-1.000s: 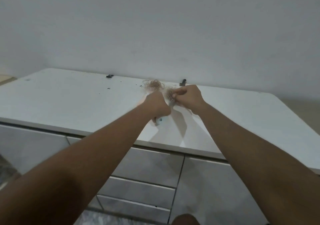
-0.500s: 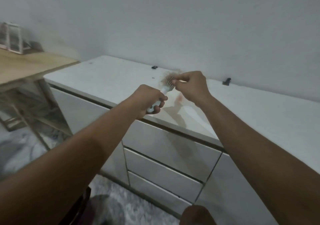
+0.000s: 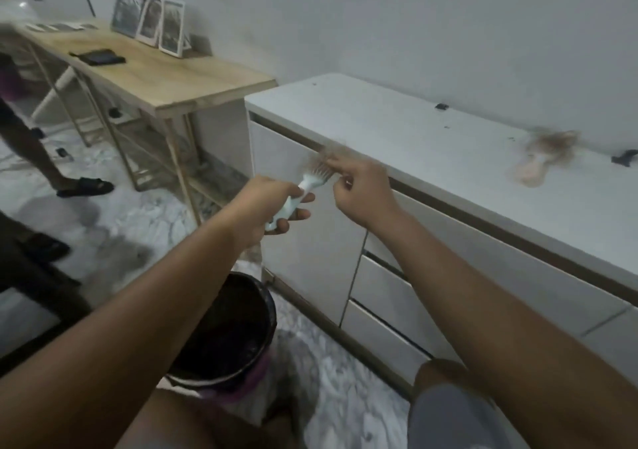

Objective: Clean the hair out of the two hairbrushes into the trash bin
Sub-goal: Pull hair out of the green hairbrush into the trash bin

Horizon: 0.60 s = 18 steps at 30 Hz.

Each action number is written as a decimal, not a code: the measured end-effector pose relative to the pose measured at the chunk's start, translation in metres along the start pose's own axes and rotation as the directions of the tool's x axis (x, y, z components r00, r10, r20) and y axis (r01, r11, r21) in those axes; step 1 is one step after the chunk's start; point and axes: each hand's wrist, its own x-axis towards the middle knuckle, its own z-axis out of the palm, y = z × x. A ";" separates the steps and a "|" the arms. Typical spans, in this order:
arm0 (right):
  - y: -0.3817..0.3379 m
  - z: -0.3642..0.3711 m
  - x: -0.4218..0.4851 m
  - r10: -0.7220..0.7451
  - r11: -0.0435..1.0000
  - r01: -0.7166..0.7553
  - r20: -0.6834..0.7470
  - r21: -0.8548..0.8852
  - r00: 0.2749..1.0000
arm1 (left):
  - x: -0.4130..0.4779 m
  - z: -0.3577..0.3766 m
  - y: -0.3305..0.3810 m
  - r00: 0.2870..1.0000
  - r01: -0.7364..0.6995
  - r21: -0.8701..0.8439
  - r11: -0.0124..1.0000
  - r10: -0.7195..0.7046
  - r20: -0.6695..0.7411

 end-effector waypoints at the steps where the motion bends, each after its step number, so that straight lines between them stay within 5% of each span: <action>1: -0.005 0.013 -0.002 -0.024 1.000 0.024 0.027 0.005 0.999 | 0.000 -0.016 -0.008 1.000 -0.002 -0.011 1.000 0.002 -0.008; 10: -0.005 0.114 -0.034 -0.188 0.981 0.183 0.082 0.067 0.979 | -0.013 -0.085 -0.098 0.993 0.066 -0.039 0.997 -0.069 -0.093; 18: 0.028 0.187 -0.058 -0.297 0.918 0.239 0.153 0.316 0.942 | -0.016 -0.086 -0.177 0.953 0.158 -0.092 0.983 -0.177 -0.247</action>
